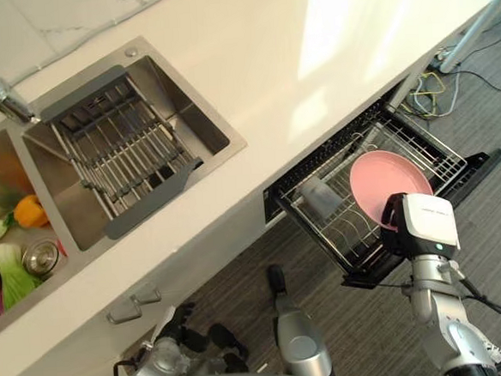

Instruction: Place the dishes in the dishwasher.

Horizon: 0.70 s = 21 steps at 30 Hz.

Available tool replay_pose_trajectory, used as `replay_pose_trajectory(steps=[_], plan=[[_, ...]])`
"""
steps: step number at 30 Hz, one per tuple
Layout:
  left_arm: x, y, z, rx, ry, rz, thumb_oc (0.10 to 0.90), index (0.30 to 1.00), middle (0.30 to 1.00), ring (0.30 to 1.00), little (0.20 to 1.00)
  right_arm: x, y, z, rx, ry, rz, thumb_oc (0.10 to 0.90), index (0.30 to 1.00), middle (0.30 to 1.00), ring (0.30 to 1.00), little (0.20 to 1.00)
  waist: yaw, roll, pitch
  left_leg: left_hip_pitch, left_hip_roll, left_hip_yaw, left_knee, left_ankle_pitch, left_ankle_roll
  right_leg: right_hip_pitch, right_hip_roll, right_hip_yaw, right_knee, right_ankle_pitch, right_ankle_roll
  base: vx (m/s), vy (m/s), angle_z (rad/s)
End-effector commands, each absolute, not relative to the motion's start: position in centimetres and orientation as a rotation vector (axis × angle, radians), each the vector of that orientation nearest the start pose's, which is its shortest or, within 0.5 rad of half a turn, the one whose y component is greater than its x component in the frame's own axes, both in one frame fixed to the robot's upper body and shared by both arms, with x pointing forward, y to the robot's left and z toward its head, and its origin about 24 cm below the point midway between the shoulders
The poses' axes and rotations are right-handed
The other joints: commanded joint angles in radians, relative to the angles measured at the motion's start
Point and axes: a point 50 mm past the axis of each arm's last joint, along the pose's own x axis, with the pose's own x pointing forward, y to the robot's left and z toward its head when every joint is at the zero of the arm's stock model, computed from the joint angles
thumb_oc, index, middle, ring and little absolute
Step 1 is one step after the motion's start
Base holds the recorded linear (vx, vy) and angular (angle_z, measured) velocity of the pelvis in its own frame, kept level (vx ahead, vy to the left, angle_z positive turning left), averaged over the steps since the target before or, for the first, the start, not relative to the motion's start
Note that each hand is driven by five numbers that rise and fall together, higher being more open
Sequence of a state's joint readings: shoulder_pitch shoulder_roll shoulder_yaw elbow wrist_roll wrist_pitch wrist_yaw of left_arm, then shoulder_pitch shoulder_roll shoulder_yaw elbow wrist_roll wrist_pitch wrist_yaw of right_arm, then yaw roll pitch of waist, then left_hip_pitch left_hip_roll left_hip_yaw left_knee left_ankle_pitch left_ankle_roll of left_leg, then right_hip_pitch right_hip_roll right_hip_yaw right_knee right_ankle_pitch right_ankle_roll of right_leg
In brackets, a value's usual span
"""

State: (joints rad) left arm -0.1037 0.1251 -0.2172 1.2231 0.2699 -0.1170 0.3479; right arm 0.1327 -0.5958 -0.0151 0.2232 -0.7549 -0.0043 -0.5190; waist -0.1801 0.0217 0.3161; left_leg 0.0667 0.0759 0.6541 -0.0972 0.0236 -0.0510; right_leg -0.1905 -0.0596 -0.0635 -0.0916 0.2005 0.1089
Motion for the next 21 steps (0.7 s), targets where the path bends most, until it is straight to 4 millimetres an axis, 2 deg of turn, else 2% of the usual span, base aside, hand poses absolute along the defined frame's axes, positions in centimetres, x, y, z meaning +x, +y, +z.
replay_pose_trajectory(steps=[1, 3, 4, 5, 7, 12, 13, 14, 21], plan=[[15.6, 21.8, -14.0, 0.713, 0.888, 0.087, 0.8, 0.9, 0.9, 0.9, 0.9, 23.9, -31.2, 8.0, -1.337, -0.143, -0.53, 0.4, 0.3, 0.3, 0.3, 0.3, 0.034, -0.04, 0.028, 0.073, 0.027, -0.037, 0.032, -0.016, -0.048, 0.053, -0.082, -0.008, 0.116, -0.12, 0.09, -0.04, -0.037, 0.12], [15.6, 21.9, -14.0, 0.712, 0.891, 0.088, 0.8, 0.9, 0.9, 0.9, 0.9, 24.1, -31.5, 7.4, -1.325, -0.104, -0.523, 0.4, 0.3, 0.3, 0.3, 0.3, 0.037, -0.038, 0.032, 0.071, 0.029, -0.041, 0.034, -0.014, -0.05, 0.055, -0.084, -0.014, 0.117, -0.12, 0.089, -0.03, -0.033, 0.18], [15.5, 21.9, -14.0, 0.711, 0.894, 0.086, 0.8, 0.9, 0.9, 0.9, 0.9, 24.2, -32.5, 6.4, -1.327, -0.02, -0.528, 0.4, 0.3, 0.3, 0.3, 0.3, 0.048, -0.034, 0.034, 0.071, 0.03, -0.047, 0.034, -0.011, -0.052, 0.059, -0.086, -0.024, 0.118, -0.122, 0.087, -0.01, -0.017, 0.16], [15.5, 21.9, -14.0, 0.711, 0.894, 0.086, 0.8, 0.9, 0.9, 0.9, 0.9, 24.2, -32.5, 6.4, -1.327, -0.02, -0.528, 0.4, 0.3, 0.3, 0.3, 0.3, 0.048, -0.034, 0.034, 0.071, 0.03, -0.047, 0.034, -0.011, -0.052, 0.059, -0.086, -0.024, 0.118, -0.122, 0.087, -0.01, -0.035, 0.26], [15.5, 21.8, -14.1, 0.712, 0.895, 0.075, 0.8, 0.9, 0.9, 0.9, 0.9, 24.1, -33.6, 5.0, -1.27, 0.074, -0.578, 0.4, 0.3, 0.3, 0.3, 0.3, 0.056, -0.024, 0.037, 0.071, 0.03, -0.062, 0.031, -0.007, -0.056, 0.07, -0.088, -0.039, 0.114, -0.124, 0.084, -0.01, -0.02, 0.27], [15.7, 21.1, -14.1, 0.712, 0.88, 0.042, 0.8, 0.9, 0.9, 0.9, 0.9, 23.7, -34.6, 3.9, -1.199, 0.163, -0.623, 0.4, 0.3, 0.3, 0.3, 0.3, 0.064, -0.012, 0.03, 0.07, 0.03, -0.08, 0.03, -0.004, -0.058, 0.079, -0.092, -0.059, 0.115, -0.13, 0.082, -0.01, -0.019, 0.13], [15.7, 20.8, -14.1, 0.704, 0.878, 0.026, 0.8, 0.9, 0.9, 0.9, 0.9, 23.7, -34.9, 3.8, -1.163, 0.183, -0.629, 0.464, 0.396, 0.396, 0.396, 0.396, 0.066, -0.008, 0.027, 0.07, 0.03, -0.086, 0.029, -0.003, -0.058, 0.085, -0.091, -0.066, 0.112, -0.133, 0.08, 0.0, -0.015, 0.11], [15.7, 20.7, -14.1, 0.7, 0.875, 0.024, 0.8, 0.9, 0.9, 0.9, 0.9, 23.7, -35.0, 3.7, -1.161, 0.191, -0.631, 0.8, 0.9, 0.9, 0.9, 0.9, 0.066, -0.006, 0.026, 0.071, 0.031, -0.088, 0.029, -0.002, -0.059, 0.087, -0.091, -0.069, 0.112, -0.135, 0.079, 0.0, -0.032, 0.13], [15.2, 20.7, -14.4, 0.693, 0.901, 0.009, 0.8, 0.9, 0.9, 0.9, 0.9, 23.3, -35.4, 4.5, -1.078, 0.169, -0.671, 0.8, 0.9, 0.9, 0.9, 0.9, 0.064, 0.002, 0.004, 0.081, 0.035, -0.097, 0.026, 0.0, -0.063, 0.111, -0.084, -0.082, 0.096, -0.141, 0.075, 0.01, -0.013, 0.06]])
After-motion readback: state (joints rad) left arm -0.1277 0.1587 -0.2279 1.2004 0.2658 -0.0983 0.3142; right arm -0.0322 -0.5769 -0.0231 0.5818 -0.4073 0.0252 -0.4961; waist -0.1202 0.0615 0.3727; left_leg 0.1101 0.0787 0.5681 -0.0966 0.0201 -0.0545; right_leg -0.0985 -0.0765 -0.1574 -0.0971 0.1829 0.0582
